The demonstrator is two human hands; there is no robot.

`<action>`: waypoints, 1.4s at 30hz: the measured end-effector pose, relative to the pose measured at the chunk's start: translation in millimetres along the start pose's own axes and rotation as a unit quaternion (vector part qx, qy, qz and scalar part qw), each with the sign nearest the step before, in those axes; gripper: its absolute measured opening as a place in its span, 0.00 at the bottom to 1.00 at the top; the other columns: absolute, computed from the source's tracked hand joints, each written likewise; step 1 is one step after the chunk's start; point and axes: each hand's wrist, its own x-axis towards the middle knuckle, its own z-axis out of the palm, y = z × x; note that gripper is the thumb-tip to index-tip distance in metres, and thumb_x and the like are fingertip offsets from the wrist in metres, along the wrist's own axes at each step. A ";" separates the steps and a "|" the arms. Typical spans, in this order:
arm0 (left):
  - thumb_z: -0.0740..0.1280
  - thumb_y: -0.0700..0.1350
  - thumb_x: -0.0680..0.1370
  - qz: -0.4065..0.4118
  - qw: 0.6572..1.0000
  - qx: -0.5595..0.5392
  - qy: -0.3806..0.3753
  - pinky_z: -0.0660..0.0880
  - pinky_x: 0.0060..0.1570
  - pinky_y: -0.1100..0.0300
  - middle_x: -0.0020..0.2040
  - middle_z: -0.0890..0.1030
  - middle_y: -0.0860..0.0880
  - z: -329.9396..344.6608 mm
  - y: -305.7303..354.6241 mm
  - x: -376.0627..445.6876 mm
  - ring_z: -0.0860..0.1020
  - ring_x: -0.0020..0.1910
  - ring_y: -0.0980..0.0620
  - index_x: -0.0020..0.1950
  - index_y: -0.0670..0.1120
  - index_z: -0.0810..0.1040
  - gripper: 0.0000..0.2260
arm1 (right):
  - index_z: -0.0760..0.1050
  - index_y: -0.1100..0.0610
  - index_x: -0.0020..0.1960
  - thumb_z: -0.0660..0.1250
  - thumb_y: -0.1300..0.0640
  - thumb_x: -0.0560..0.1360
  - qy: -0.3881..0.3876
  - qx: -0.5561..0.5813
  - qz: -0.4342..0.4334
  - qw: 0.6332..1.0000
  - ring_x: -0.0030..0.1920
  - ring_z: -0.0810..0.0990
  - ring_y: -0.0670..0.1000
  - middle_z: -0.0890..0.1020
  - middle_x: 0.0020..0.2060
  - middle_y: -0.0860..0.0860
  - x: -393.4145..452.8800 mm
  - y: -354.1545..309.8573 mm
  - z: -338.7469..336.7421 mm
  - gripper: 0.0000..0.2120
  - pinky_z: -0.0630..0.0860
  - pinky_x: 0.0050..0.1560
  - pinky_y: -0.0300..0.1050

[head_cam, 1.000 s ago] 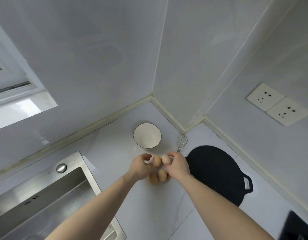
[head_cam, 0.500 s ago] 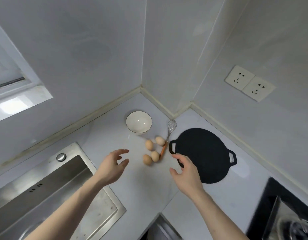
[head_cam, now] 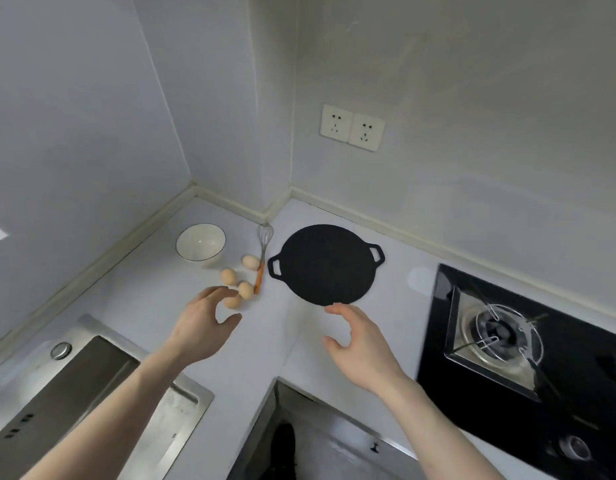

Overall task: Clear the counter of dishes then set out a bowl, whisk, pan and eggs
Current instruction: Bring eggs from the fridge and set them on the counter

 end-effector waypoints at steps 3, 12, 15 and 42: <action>0.70 0.49 0.78 0.033 0.999 0.025 -0.027 0.69 0.64 0.56 0.72 0.73 0.53 14.6 31.0 -20.3 0.74 0.68 0.47 0.70 0.52 0.75 0.20 | 0.69 0.44 0.73 0.67 0.52 0.79 0.031 0.012 0.012 0.999 0.69 0.70 0.40 0.69 0.71 0.36 -47.4 16.7 -19.2 0.23 0.66 0.71 0.37; 0.69 0.51 0.79 0.134 0.986 0.053 -0.080 0.64 0.72 0.56 0.76 0.68 0.54 57.7 115.8 -109.6 0.68 0.74 0.51 0.72 0.53 0.73 0.21 | 0.70 0.42 0.72 0.69 0.52 0.79 0.102 0.042 0.051 0.993 0.66 0.68 0.36 0.68 0.69 0.33 -190.2 62.3 -52.0 0.23 0.64 0.69 0.35; 0.69 0.51 0.78 0.153 0.983 0.058 -0.084 0.64 0.71 0.57 0.76 0.68 0.54 70.9 129.7 -129.2 0.67 0.74 0.51 0.71 0.54 0.74 0.21 | 0.70 0.42 0.73 0.69 0.52 0.79 0.113 0.045 0.063 0.991 0.67 0.68 0.37 0.69 0.70 0.34 -223.3 76.3 -58.0 0.23 0.64 0.67 0.34; 0.70 0.40 0.78 -0.284 0.929 -0.238 -0.017 0.79 0.53 0.49 0.56 0.77 0.42 60.7 -53.1 6.3 0.76 0.50 0.44 0.79 0.43 0.63 0.31 | 0.68 0.43 0.73 0.65 0.50 0.80 -0.017 -0.012 0.004 1.000 0.73 0.67 0.40 0.68 0.72 0.35 -142.2 19.5 -13.7 0.22 0.62 0.71 0.36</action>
